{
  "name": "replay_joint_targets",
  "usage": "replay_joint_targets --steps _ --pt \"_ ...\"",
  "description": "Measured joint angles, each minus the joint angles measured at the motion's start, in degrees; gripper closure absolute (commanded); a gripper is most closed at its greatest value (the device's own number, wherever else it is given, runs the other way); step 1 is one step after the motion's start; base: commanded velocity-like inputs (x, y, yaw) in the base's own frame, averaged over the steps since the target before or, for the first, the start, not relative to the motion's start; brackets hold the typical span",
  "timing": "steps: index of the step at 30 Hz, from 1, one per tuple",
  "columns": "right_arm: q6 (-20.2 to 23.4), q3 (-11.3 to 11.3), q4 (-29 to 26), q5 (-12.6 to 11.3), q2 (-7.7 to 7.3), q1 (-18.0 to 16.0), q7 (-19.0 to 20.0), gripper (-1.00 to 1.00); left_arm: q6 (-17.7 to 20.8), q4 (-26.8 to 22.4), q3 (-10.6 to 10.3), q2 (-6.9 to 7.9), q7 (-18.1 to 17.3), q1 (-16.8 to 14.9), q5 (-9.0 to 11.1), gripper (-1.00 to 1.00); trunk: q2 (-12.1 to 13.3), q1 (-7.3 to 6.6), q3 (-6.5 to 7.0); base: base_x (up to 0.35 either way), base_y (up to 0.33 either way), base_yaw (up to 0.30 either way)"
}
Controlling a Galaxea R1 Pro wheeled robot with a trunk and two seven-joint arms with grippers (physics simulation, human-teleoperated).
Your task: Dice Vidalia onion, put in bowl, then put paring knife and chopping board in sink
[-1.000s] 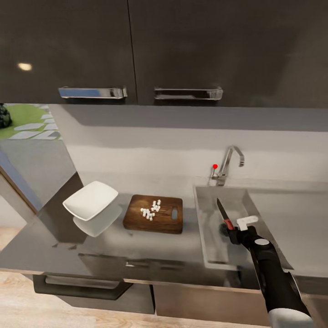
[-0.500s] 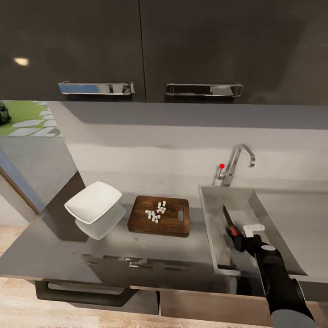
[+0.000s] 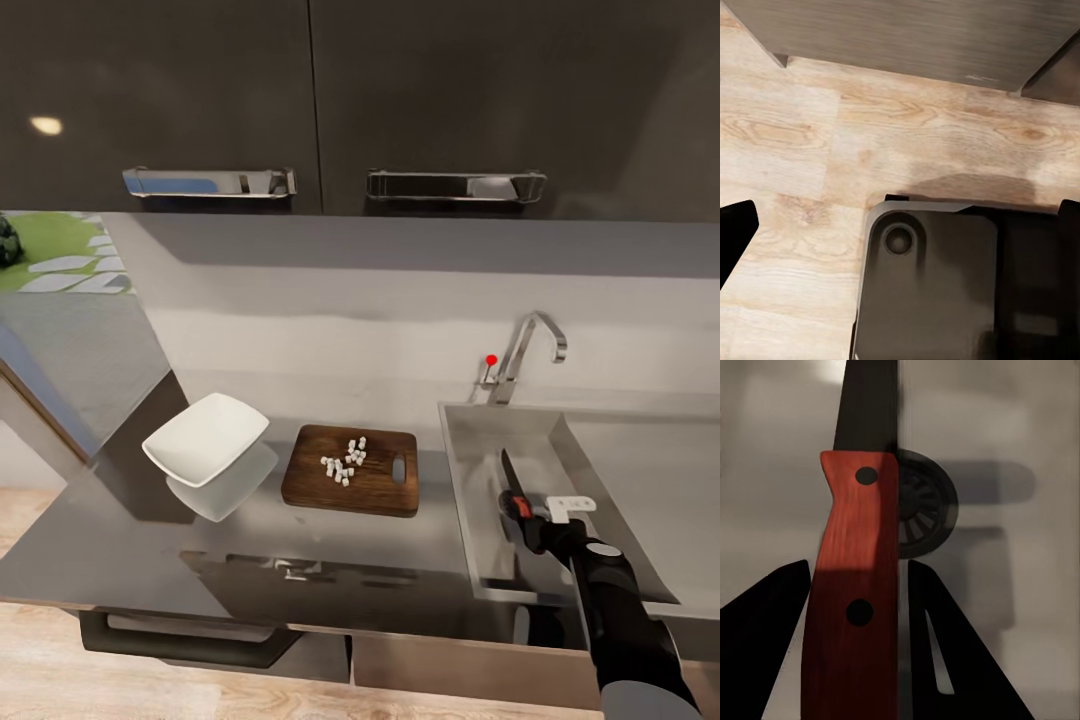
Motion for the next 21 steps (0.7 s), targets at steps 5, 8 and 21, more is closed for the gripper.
replay_joint_targets --steps 5,8,21 --pt "-0.06 0.18 0.00 0.02 0.04 0.00 0.00 -1.00 0.03 0.01 0.00 0.00 -0.01 0.00 0.00 -1.00 0.00 0.00 -0.02 0.000 0.000 0.002" --pt "-0.08 0.26 0.00 0.03 0.06 0.00 -0.02 -1.00 0.04 0.01 0.00 0.00 -0.01 0.00 0.00 -1.00 0.00 0.00 -0.02 0.000 0.000 0.000" --pt "-0.07 0.06 -0.78 0.08 -0.05 0.00 0.44 -1.00 0.01 0.01 0.00 0.00 0.00 0.00 0.00 -1.00 0.00 0.00 -0.02 0.000 0.000 0.000"
